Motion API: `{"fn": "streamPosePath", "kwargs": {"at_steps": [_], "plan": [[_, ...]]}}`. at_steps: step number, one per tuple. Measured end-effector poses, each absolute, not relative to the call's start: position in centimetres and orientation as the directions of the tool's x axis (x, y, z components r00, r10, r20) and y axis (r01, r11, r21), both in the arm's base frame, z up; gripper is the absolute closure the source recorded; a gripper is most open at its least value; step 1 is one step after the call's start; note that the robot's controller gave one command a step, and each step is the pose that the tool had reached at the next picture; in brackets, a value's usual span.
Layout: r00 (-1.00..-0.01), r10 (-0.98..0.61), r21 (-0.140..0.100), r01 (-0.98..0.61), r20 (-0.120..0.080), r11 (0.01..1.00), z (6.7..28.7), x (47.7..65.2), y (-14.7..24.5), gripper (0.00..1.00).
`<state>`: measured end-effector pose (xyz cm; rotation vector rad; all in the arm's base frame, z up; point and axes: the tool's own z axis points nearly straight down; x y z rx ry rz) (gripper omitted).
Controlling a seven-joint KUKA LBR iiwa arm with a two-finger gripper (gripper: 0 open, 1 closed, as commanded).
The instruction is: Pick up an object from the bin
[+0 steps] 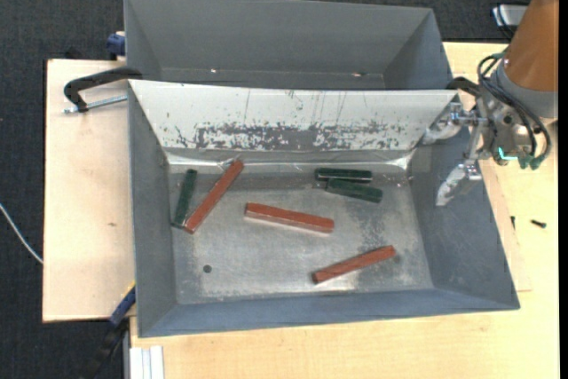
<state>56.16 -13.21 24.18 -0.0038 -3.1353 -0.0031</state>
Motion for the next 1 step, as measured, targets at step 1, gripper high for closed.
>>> {"fn": "streamPosePath", "kwargs": {"at_steps": [1], "plan": [[-1.0, 0.0, 0.0, 0.0, -0.002, 1.0, 24.6, 56.31, -13.16, 0.0]]}}
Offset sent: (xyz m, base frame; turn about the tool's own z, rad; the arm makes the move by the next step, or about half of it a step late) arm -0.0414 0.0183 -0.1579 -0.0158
